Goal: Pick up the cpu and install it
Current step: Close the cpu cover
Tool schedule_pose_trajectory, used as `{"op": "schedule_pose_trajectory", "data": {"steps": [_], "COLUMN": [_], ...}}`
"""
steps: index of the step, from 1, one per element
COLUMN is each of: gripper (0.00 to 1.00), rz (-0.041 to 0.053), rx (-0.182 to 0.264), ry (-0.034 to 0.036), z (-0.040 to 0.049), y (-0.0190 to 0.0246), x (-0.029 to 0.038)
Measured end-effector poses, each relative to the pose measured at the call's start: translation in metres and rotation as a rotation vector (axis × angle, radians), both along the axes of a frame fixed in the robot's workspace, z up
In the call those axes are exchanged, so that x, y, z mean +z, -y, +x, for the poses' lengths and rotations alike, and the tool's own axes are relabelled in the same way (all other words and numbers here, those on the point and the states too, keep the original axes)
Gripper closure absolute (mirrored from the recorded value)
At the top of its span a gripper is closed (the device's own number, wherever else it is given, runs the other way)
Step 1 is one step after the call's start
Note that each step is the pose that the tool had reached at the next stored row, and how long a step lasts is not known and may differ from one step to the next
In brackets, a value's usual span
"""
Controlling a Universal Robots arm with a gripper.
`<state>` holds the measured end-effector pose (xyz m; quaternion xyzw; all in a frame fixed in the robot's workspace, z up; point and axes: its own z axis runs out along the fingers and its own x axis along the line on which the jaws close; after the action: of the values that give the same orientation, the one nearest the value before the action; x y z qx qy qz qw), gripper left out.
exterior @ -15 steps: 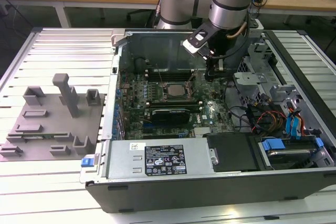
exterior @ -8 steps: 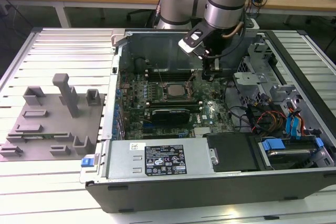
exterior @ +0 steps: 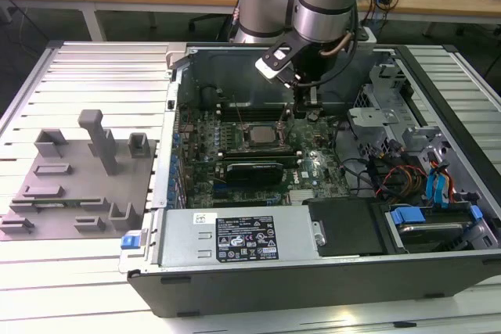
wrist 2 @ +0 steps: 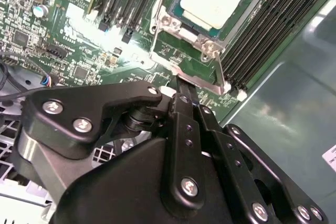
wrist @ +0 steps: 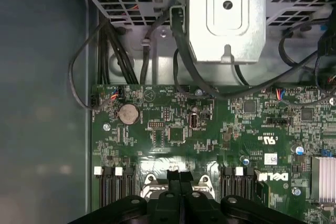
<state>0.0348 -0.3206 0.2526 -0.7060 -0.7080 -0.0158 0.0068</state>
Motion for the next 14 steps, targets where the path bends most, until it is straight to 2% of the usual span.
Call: {"op": "schedule_pose_trajectory", "data": {"steps": [9, 14], "gripper": [0.89, 0.89], "rz": [0.0, 0.0], "rx": [0.0, 0.0], "ry": [0.0096, 0.0098], "z": [-0.0204, -0.0211], "y": [-0.0005, -0.0006], "x": [0.0, 0.0]}}
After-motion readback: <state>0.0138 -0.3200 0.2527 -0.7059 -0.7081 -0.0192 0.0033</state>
